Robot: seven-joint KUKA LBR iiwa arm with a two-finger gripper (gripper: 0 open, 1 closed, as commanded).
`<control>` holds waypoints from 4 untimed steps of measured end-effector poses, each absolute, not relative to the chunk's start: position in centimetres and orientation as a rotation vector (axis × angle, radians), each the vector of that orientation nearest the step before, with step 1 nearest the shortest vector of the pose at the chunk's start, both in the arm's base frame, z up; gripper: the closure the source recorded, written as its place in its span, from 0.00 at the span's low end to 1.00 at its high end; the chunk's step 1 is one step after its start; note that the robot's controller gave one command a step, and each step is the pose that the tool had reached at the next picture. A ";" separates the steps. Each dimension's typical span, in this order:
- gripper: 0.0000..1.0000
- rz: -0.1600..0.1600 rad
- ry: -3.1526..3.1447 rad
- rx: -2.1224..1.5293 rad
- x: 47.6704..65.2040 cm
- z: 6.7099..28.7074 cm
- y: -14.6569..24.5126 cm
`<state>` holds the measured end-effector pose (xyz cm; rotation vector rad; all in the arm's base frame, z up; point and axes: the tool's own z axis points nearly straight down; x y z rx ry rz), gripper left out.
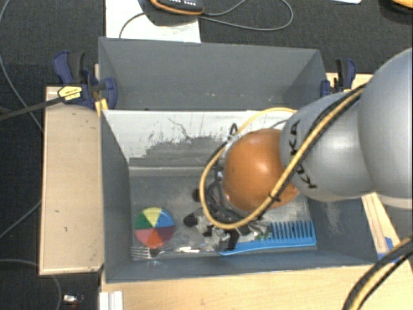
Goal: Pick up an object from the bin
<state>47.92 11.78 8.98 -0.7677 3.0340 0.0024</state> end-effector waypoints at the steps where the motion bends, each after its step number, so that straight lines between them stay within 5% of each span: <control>1: 1.00 0.003 3.019 -0.846 48.1 15.6 11.5; 2: 1.00 0.002 3.020 -0.814 48.6 19.9 11.0; 4: 1.00 0.000 2.856 -1.281 48.1 18.2 10.4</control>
Offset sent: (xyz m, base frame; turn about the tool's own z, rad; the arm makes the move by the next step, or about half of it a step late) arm 0.0071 -0.0155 0.0837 0.0537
